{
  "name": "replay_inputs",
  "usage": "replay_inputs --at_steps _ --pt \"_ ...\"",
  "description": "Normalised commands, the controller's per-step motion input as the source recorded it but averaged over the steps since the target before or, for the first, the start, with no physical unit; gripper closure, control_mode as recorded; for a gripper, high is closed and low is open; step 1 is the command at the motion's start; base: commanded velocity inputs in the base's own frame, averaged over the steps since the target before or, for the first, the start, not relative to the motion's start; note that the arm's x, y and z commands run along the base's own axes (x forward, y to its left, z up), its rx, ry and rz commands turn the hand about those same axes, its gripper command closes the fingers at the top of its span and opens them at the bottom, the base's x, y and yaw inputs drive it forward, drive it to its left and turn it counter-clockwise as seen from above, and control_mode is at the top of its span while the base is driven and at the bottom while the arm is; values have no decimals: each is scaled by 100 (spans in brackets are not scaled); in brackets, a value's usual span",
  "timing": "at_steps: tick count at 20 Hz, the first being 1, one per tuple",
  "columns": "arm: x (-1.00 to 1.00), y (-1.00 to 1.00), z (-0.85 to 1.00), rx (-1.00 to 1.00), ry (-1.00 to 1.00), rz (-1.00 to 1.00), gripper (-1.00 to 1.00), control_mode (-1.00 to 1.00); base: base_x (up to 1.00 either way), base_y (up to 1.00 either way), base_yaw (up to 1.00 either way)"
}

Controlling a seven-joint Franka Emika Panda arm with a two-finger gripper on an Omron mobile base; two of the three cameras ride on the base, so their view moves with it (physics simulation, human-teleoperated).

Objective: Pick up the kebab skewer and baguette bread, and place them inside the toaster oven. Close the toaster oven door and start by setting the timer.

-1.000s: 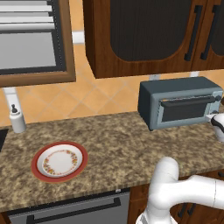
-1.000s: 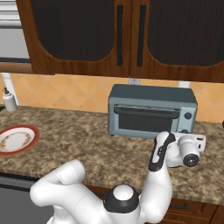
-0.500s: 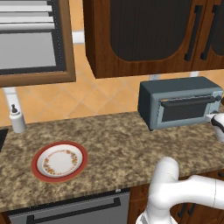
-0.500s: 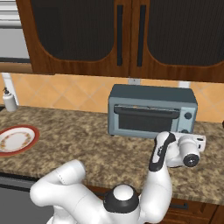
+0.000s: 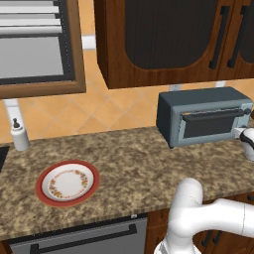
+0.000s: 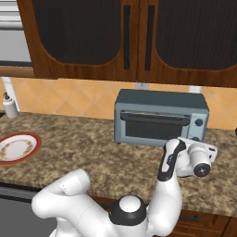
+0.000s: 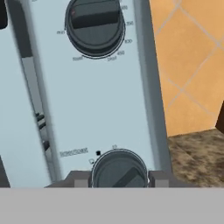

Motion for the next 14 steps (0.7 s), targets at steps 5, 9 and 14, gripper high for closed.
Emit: replay_inputs --at_steps 5,9,14 --pt "-6 0 0 21 -3 -7 100 -100 0 0 0" --pt "-3 0 -1 21 -4 -9 100 -100 0 0 0" --pt "-7 0 -1 21 -4 -7 100 -100 0 0 0"
